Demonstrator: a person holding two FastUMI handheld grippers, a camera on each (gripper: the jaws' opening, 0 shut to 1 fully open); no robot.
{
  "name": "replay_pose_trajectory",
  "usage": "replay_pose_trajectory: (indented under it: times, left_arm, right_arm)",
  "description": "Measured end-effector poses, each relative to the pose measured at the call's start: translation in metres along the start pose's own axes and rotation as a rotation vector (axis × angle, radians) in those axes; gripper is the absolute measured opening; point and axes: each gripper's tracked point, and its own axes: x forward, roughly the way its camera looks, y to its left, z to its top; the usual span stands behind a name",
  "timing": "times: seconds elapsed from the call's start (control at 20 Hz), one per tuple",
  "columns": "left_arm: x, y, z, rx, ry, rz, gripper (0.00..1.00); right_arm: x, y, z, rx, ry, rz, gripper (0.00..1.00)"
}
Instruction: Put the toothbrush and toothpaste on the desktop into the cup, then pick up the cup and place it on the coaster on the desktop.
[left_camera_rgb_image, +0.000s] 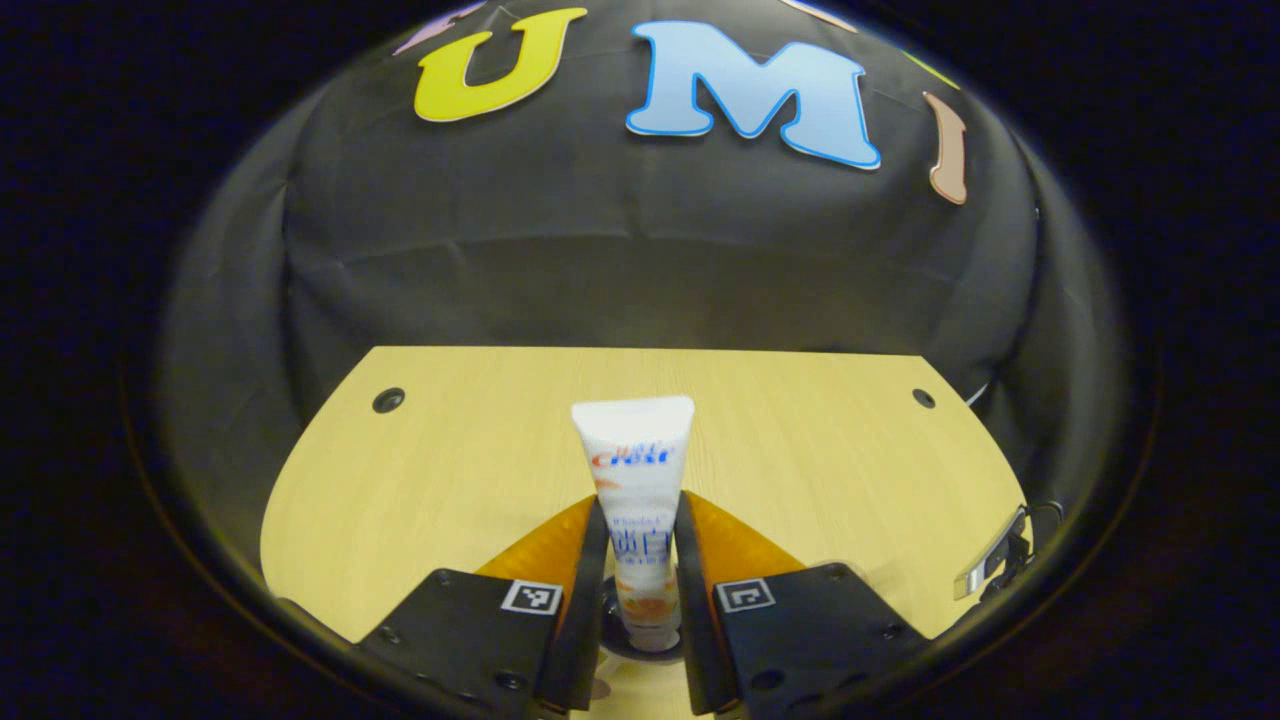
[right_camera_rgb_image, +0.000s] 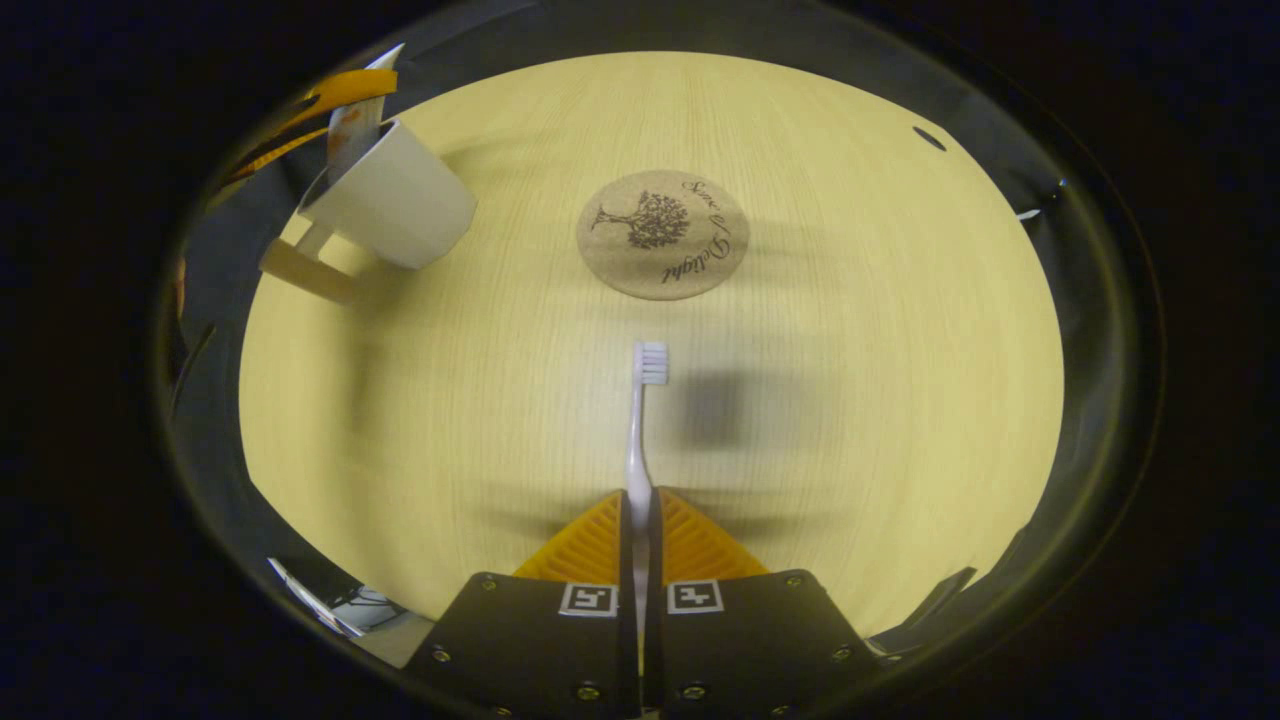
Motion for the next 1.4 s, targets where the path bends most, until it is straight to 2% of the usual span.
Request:
replay_pose_trajectory:
  times: [0.15,0.2,0.3,0.4,0.45,0.6,0.8,0.9,0.95,1.0,1.05,1.1,1.35,1.4]
  left_arm:
    - [-0.007,-0.003,-0.002,0.004,-0.011,-0.004,0.62]
    - [-0.01,-0.005,0.0,0.003,-0.015,-0.008,0.63]
    - [-0.016,-0.007,0.003,0.006,-0.026,-0.009,0.71]
    - [-0.026,-0.006,0.009,0.008,-0.048,-0.007,0.66]
    - [-0.034,-0.007,0.014,0.009,-0.067,-0.01,0.75]
    - [-0.06,-0.003,0.027,0.028,-0.115,-0.004,0.67]
    - [-0.093,0.016,0.028,0.02,-0.142,0.009,0.75]
    - [-0.103,0.031,0.023,0.0,-0.138,0.028,0.7]
    - [-0.107,0.04,0.019,-0.01,-0.133,0.038,0.67]
    - [-0.11,0.048,0.014,-0.021,-0.124,0.05,0.75]
    - [-0.114,0.059,0.009,-0.031,-0.118,0.066,0.75]
    - [-0.117,0.068,0.003,-0.038,-0.111,0.083,0.67]
    - [-0.136,0.109,-0.029,-0.076,-0.062,0.151,0.67]
    - [-0.139,0.117,-0.036,-0.08,-0.052,0.162,0.71]
  right_arm:
    - [0.0,0.0,0.0,-0.003,-0.003,-0.001,0.04]
    - [0.0,0.0,0.0,-0.004,-0.004,-0.001,0.04]
    - [0.0,0.0,0.0,-0.005,-0.011,-0.005,0.04]
    - [0.0,0.0,0.0,-0.005,-0.03,-0.011,0.04]
    - [0.0,0.0,0.0,-0.005,-0.042,-0.015,0.04]
    - [0.0,0.001,0.0,0.008,-0.073,-0.015,0.02]
    - [-0.004,0.004,0.0,0.071,-0.079,0.012,0.02]
    - [-0.014,0.007,0.009,0.096,-0.11,0.029,0.02]
    - [-0.02,0.01,0.016,0.109,-0.13,0.039,0.02]
    - [-0.025,0.012,0.023,0.12,-0.151,0.049,0.02]
    - [-0.031,0.014,0.032,0.129,-0.172,0.058,0.02]
    - [-0.037,0.016,0.04,0.137,-0.194,0.065,0.02]
    - [-0.071,0.033,0.09,0.182,-0.314,0.119,0.02]
    - [-0.076,0.036,0.101,0.187,-0.339,0.132,0.01]
